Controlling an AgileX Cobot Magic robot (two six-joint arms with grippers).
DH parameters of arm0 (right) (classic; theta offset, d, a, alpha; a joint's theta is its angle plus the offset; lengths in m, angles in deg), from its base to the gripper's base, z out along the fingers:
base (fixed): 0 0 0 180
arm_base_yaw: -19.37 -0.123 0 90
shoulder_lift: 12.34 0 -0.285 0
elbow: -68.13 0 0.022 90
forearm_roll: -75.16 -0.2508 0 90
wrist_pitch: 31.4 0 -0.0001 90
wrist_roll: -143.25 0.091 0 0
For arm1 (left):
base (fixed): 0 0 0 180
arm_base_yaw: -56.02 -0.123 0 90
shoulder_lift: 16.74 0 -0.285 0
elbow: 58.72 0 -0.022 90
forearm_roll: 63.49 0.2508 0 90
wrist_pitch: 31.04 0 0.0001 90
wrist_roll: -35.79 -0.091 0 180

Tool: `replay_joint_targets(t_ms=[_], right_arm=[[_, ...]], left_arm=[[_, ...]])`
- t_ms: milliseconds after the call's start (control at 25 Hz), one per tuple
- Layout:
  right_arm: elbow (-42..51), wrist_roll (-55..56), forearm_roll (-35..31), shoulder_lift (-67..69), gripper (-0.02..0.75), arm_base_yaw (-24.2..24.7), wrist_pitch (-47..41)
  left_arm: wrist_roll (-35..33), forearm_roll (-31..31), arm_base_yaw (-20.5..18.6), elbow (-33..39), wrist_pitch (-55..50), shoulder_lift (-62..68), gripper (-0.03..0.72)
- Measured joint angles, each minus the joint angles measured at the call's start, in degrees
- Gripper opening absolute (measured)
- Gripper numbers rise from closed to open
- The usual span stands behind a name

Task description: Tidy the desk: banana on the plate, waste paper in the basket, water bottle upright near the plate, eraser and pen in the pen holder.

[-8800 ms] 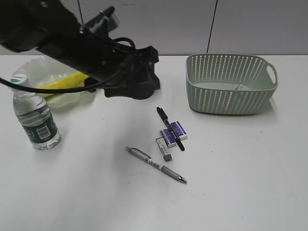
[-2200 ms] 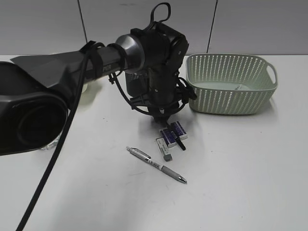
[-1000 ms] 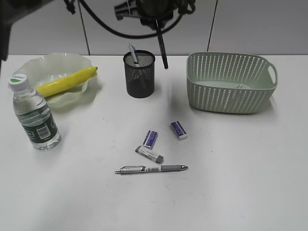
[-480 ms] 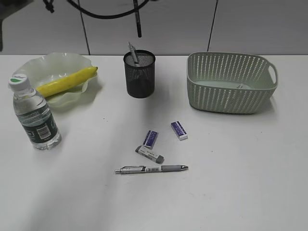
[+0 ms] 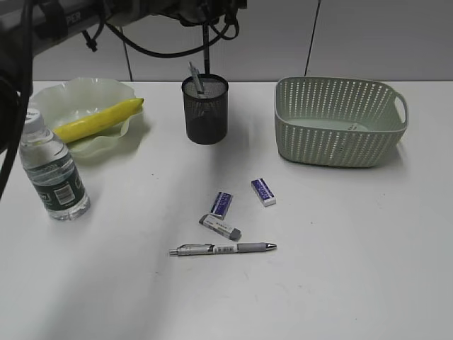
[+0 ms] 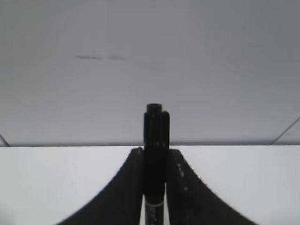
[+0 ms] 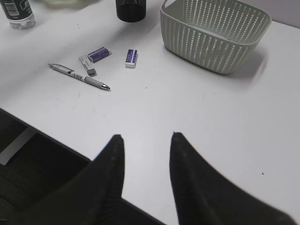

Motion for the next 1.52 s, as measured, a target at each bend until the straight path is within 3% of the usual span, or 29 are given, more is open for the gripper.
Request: replay_joint_targets(t_ms=[280, 720, 920, 1080, 1200, 1520], right_arm=[[0.0, 0.0, 0.0, 0.0, 0.276, 0.0, 0.0], [0.0, 0.0, 0.0, 0.0, 0.276, 0.0, 0.0], [0.0, 0.0, 0.0, 0.0, 0.276, 0.0, 0.0], [0.0, 0.0, 0.0, 0.0, 0.276, 0.0, 0.0], [0.0, -0.1, 0.0, 0.0, 0.276, 0.0, 0.0], [0.0, -0.1, 0.0, 0.0, 0.276, 0.0, 0.0]], left_arm=[[0.0, 0.7, 0.2, 5.0, 4.5, 0.0, 0.094], [1.1, 3.2, 0.2, 6.8, 7.9, -3.5, 0.091], [3.0, 5.6, 0.1, 17.5, 14.1, -8.5, 0.091], [10.4, 11.7, -0.7, 27.8, 25.4, -11.9, 0.09], [12.2, 14.6, -1.9, 29.6, 29.2, -12.0, 0.09], [12.7, 15.4, -4.5, 29.6, 34.6, -9.9, 0.09]])
